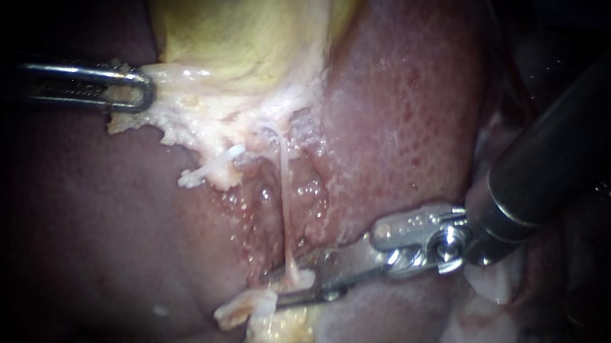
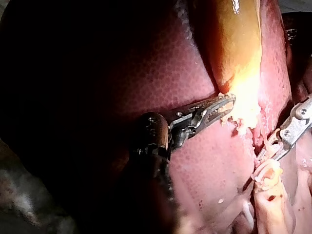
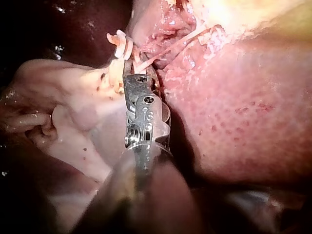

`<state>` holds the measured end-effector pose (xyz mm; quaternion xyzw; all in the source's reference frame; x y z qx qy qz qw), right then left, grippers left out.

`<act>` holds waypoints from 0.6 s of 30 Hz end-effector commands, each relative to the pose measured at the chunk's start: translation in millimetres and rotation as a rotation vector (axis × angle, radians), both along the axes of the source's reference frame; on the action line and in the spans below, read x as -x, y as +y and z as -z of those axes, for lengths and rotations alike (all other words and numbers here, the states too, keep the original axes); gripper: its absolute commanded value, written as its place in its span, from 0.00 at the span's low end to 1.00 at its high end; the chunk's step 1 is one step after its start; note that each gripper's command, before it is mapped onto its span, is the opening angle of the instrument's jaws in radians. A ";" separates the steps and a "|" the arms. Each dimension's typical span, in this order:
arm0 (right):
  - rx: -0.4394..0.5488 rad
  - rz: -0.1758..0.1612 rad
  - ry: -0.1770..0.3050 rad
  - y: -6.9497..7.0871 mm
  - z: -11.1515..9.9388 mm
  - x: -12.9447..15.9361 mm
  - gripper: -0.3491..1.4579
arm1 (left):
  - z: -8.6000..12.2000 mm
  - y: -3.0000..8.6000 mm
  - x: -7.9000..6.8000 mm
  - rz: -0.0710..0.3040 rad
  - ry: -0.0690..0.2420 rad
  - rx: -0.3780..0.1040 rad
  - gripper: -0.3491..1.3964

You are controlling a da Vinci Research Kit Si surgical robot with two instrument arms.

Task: Clipping first clip right tube

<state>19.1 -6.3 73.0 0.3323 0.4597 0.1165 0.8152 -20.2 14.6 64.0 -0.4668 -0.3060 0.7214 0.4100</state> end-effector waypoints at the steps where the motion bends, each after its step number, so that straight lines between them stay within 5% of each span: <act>1: 0.000 0.000 0.000 0.0 0.0 0.0 0.12 | 0.0 0.0 0.0 0.000 0.000 0.000 0.00; 7: -0.007 -0.015 0.031 -0.1 -0.1 0.0 0.41 | 0.0 0.0 0.0 0.000 0.000 0.000 0.00; 18: -0.018 -0.037 0.075 1.1 -0.3 1.9 0.47 | 0.0 0.0 -0.1 0.000 0.000 0.000 0.00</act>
